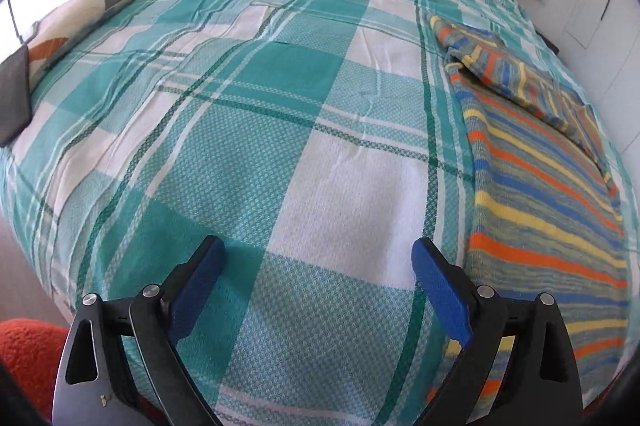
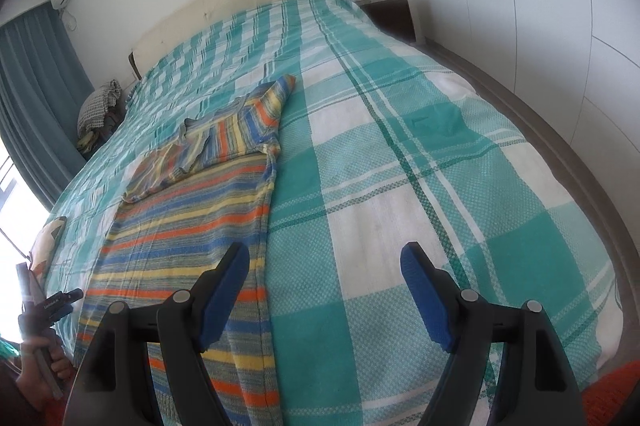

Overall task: Fold small clothes
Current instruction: 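Pinch the folded sweater edge with the left gripper and straighten it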

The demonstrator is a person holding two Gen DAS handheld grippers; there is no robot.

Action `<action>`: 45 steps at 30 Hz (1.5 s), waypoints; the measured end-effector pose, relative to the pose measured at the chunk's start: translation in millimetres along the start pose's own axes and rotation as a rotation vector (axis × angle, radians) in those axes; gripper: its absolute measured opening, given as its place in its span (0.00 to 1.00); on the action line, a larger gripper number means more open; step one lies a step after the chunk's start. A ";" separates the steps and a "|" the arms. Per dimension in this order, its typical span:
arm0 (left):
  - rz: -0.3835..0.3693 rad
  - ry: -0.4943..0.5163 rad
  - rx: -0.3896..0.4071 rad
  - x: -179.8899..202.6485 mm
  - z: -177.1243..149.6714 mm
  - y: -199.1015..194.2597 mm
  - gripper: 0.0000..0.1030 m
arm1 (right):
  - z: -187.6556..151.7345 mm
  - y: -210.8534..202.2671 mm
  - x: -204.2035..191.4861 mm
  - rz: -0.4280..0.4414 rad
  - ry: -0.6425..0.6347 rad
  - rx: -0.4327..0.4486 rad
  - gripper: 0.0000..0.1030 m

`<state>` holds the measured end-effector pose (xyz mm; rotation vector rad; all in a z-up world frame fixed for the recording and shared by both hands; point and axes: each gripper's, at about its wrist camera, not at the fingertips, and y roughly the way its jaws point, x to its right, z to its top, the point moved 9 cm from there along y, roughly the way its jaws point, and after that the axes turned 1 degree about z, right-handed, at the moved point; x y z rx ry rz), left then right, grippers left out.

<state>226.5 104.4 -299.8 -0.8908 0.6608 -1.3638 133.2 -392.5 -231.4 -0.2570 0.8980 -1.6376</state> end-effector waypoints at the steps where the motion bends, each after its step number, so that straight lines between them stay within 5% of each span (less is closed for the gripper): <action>1: -0.028 0.010 0.009 4.6 4.2 -3.4 0.92 | -0.3 -0.8 -1.5 -0.004 -0.006 0.001 0.75; 5: -0.137 0.048 0.090 20.6 40.5 -15.5 0.92 | -3.3 -2.7 -8.5 -0.017 -0.028 -0.001 0.75; 9: -0.229 0.151 0.054 56.5 83.0 5.8 0.90 | -6.0 -2.4 -16.1 -0.015 -0.053 -0.005 0.75; 11: -0.220 0.224 0.026 78.4 101.5 24.3 0.76 | -8.5 -0.2 -17.4 -0.012 -0.058 -0.016 0.75; 14: -0.194 0.290 0.005 108.4 127.9 45.8 0.69 | -10.0 2.9 -14.8 -0.011 -0.052 -0.028 0.75; 19: -0.272 0.077 0.062 126.2 184.7 56.9 0.69 | -12.9 9.2 -4.0 -0.002 -0.003 -0.053 0.75; 21: -0.213 0.014 0.025 121.6 191.0 80.4 0.59 | -15.3 13.1 -0.1 -0.001 0.010 -0.071 0.75; 23: -0.110 0.036 -0.077 114.7 171.6 113.1 0.20 | -16.4 17.0 3.0 0.002 0.021 -0.083 0.75; 24: -0.074 0.063 -0.106 111.8 157.9 124.3 0.14 | -16.3 18.3 4.0 0.004 0.026 -0.087 0.75; 27: -0.058 0.132 -0.039 109.4 143.3 113.9 0.15 | -15.4 21.0 6.4 0.013 0.041 -0.092 0.75; 29: -0.088 0.078 -0.022 102.3 147.8 97.7 0.19 | -15.3 20.8 7.5 0.019 0.050 -0.091 0.75; 30: -0.102 0.045 0.008 98.2 154.6 87.8 0.25 | -15.2 20.7 7.7 0.020 0.052 -0.090 0.75; 32: -0.144 0.004 0.066 98.0 169.9 72.4 0.56 | -15.3 22.3 6.8 0.025 0.050 -0.092 0.75; 33: -0.159 0.002 0.073 102.4 177.4 70.6 0.57 | -16.0 23.6 5.8 0.027 0.048 -0.096 0.75; 36: -0.145 0.056 -0.002 120.2 178.5 92.6 0.54 | -19.0 28.0 0.2 0.030 0.032 -0.111 0.75; 38: -0.034 0.090 -0.088 115.3 160.6 121.5 0.25 | -19.2 27.8 -3.1 0.031 0.021 -0.110 0.75; 43: 0.009 0.155 -0.036 112.0 147.1 109.5 0.25 | -16.0 20.9 -2.7 0.024 0.015 -0.091 0.75; 45: 0.002 0.154 -0.023 107.6 145.6 93.0 0.33 | -13.8 18.2 0.4 0.021 0.023 -0.081 0.75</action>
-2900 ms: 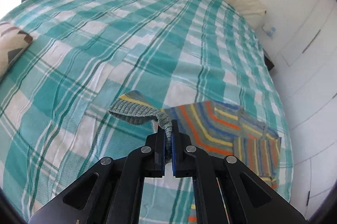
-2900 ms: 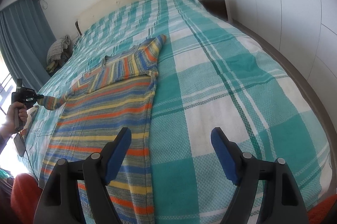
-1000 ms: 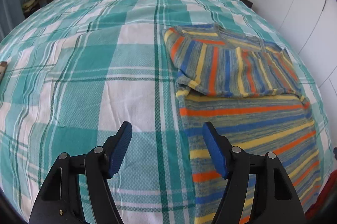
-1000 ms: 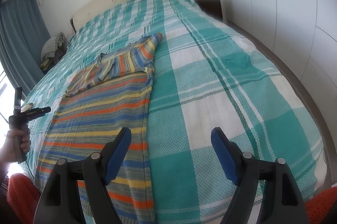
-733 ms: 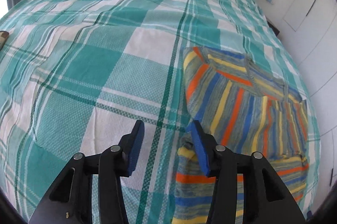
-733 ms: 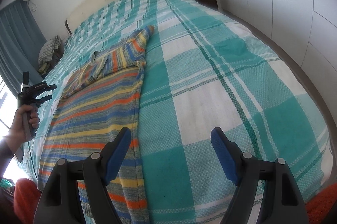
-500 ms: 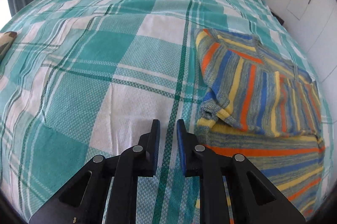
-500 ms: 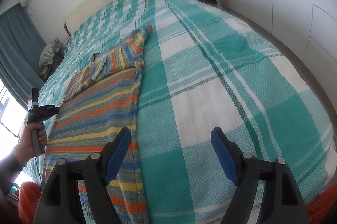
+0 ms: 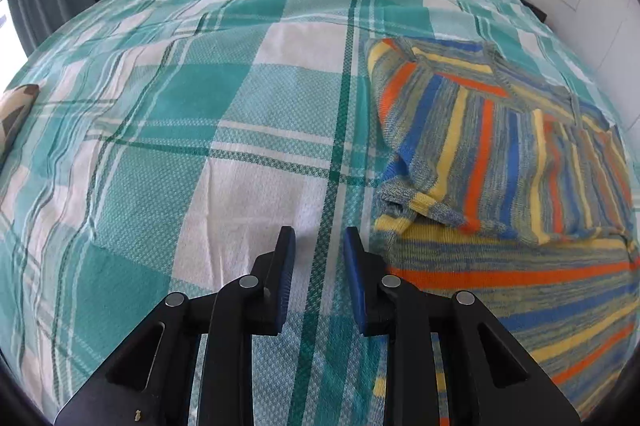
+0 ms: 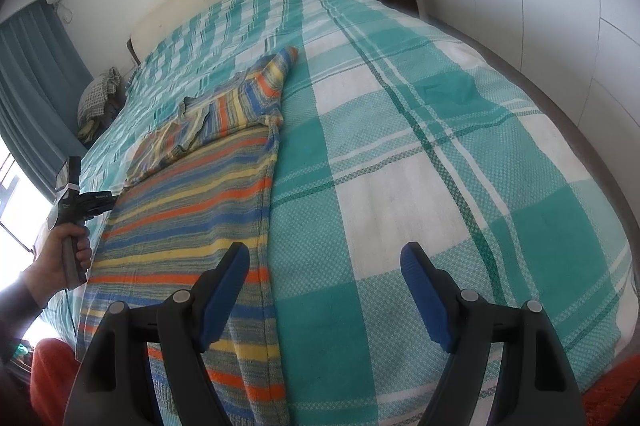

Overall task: Fold small clothes
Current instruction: 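Pinch the folded sweater edge with the left gripper and straighten it, then open the left gripper and lift it off the sweater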

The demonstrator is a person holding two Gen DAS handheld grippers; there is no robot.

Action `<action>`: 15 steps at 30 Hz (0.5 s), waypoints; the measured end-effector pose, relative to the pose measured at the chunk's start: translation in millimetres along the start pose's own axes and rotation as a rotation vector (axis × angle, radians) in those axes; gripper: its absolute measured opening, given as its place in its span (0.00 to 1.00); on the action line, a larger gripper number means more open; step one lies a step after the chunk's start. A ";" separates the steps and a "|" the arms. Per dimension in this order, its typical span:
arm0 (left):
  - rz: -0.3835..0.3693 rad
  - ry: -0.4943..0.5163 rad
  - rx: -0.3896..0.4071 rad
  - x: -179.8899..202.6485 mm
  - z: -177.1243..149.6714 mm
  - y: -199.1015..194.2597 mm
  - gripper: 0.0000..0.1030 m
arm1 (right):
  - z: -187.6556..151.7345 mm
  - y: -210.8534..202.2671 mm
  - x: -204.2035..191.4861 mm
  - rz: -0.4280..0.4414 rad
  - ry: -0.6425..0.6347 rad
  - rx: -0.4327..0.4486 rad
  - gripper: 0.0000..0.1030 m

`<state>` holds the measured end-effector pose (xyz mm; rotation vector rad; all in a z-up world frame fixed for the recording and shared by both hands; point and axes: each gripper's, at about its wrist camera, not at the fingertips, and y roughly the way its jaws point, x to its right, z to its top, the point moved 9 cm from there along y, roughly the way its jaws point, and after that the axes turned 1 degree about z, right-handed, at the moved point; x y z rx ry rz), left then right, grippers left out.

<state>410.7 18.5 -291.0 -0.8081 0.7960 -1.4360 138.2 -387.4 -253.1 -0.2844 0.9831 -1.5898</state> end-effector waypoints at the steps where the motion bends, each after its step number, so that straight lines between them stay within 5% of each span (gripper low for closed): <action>1: 0.003 0.005 0.019 -1.7 -0.2 -9.1 0.49 | 1.8 -1.2 1.3 0.000 0.005 0.006 0.75; 2: 0.010 0.012 0.045 -2.7 1.6 -18.4 0.65 | 3.3 -2.2 2.0 0.002 0.009 0.013 0.75; 4: 0.011 0.014 0.084 -1.2 10.4 -30.0 0.70 | 5.3 -2.6 2.1 0.007 0.018 0.019 0.75; 10: 0.000 -0.016 0.055 22.8 32.3 -11.9 0.70 | 3.8 -7.1 -9.2 0.023 -0.002 0.026 0.75; 13: 0.058 0.015 -0.102 24.7 8.3 30.6 0.60 | 4.3 -11.6 -11.5 0.006 -0.028 0.039 0.75; 15: 0.069 0.038 -0.055 25.3 4.3 26.4 0.60 | 4.3 -13.4 -9.4 -0.006 -0.032 0.040 0.75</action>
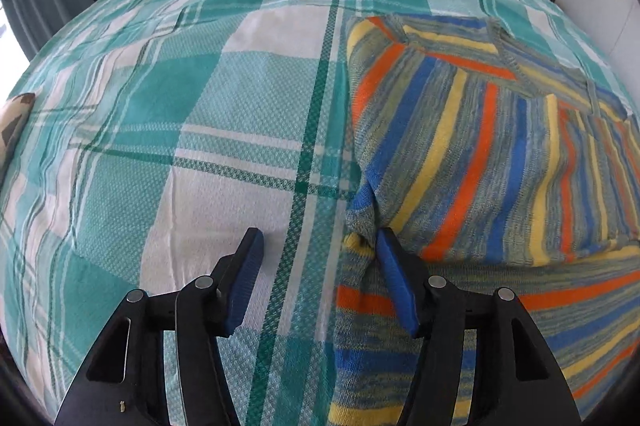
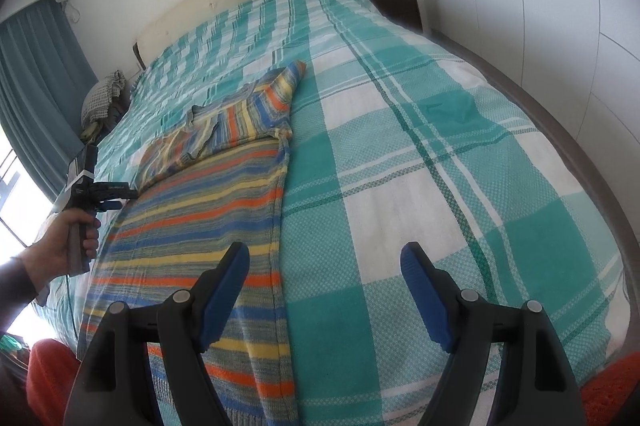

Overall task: Fold small clothes
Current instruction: 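Open the left gripper and lift it off the sweater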

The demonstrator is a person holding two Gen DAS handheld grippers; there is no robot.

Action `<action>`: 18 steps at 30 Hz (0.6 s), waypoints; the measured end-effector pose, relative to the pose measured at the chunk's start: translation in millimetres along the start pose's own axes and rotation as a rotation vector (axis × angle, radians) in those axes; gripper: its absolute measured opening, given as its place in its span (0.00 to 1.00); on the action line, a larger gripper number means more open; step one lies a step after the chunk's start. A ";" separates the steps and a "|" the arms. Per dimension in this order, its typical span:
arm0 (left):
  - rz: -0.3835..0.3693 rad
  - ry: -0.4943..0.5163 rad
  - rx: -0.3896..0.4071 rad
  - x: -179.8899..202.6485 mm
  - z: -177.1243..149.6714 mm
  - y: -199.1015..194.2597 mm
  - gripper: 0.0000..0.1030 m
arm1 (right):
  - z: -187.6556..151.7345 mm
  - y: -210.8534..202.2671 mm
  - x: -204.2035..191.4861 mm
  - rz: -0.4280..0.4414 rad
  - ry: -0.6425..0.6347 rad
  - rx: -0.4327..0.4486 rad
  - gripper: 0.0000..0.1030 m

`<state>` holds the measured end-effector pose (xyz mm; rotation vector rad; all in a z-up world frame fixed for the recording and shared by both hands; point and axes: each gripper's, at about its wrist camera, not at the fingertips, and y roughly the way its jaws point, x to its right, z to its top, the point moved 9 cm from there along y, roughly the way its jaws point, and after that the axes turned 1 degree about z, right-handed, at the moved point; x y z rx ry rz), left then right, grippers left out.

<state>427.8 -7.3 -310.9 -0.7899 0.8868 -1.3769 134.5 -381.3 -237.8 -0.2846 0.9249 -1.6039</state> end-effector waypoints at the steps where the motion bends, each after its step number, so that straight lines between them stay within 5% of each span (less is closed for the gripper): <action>1: 0.006 0.011 -0.005 0.9 -2.7 -1.7 0.59 | 0.5 -0.6 1.5 -0.001 0.004 0.001 0.75; 7: -0.008 0.042 0.026 -12.1 -21.1 -41.1 0.57 | 7.4 -2.2 5.3 0.006 0.023 0.017 0.75; 18: 0.029 0.043 0.241 -34.2 -55.8 -185.3 0.87 | 12.2 -21.0 -10.5 0.024 -0.024 0.073 0.75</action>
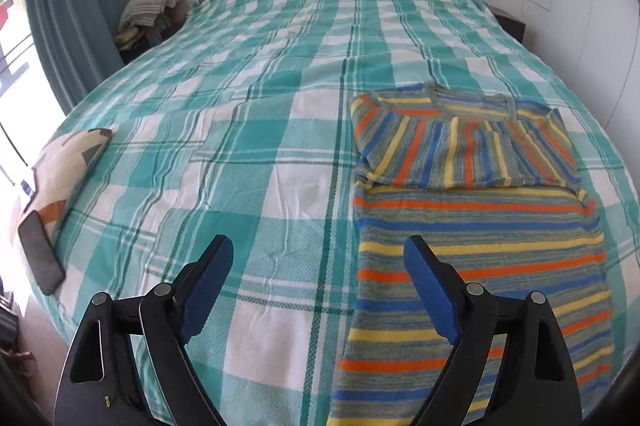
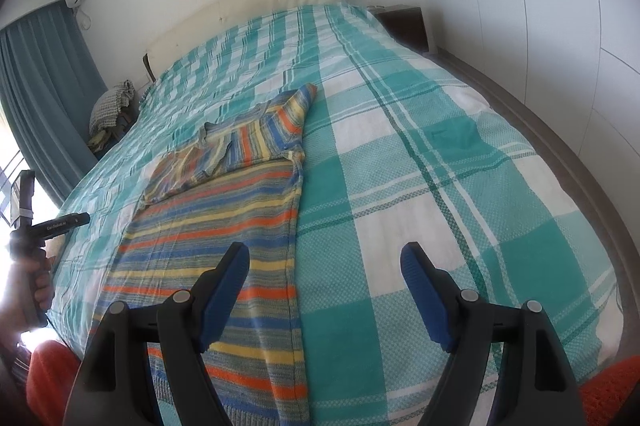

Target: Fold small clothes

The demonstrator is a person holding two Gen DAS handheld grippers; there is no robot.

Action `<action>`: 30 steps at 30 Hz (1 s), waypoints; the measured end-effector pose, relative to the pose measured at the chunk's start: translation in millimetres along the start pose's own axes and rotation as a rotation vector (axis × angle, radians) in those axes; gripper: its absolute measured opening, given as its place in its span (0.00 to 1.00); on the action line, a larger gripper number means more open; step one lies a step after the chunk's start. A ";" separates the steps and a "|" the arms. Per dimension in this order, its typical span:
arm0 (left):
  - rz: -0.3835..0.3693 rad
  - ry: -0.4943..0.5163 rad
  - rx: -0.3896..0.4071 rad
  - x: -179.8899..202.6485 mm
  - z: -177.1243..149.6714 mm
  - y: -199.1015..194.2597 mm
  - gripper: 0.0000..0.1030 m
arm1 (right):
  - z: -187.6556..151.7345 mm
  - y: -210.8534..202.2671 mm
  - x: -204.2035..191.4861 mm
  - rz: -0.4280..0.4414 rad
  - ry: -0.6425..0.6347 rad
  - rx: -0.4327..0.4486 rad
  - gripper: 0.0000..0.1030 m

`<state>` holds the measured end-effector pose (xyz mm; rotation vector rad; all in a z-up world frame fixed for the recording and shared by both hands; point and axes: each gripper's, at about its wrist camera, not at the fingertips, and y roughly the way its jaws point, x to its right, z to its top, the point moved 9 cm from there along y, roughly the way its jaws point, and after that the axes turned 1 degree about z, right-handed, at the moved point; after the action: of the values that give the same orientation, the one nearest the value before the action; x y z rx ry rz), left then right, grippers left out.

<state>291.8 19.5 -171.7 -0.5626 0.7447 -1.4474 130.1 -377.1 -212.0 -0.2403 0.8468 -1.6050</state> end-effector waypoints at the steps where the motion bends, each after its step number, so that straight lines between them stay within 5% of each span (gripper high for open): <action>1: 0.005 -0.001 0.017 -1.5 0.0 -11.6 0.88 | 1.0 -3.2 -1.1 -0.002 -0.006 0.009 0.75; 13: 0.015 -0.027 0.088 -13.0 -10.6 -84.8 0.88 | 8.4 -34.5 -7.4 -0.024 -0.054 0.075 0.75; 19: -0.006 -0.028 0.099 -14.0 -37.7 -112.2 0.93 | 13.2 -59.1 -31.9 -0.264 -0.145 -0.020 0.79; 21: -0.013 -0.029 0.083 -12.7 -50.7 -114.6 0.93 | 18.2 -72.7 -48.1 -0.277 -0.171 -0.021 0.91; 30: -0.014 -0.031 0.037 -11.8 -83.0 -114.5 0.93 | 21.0 -111.9 -92.7 -0.323 -0.316 0.035 0.92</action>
<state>153.9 31.7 -140.4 -0.5610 0.6896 -1.4596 77.9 -300.8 -97.9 -0.6142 0.5533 -1.8169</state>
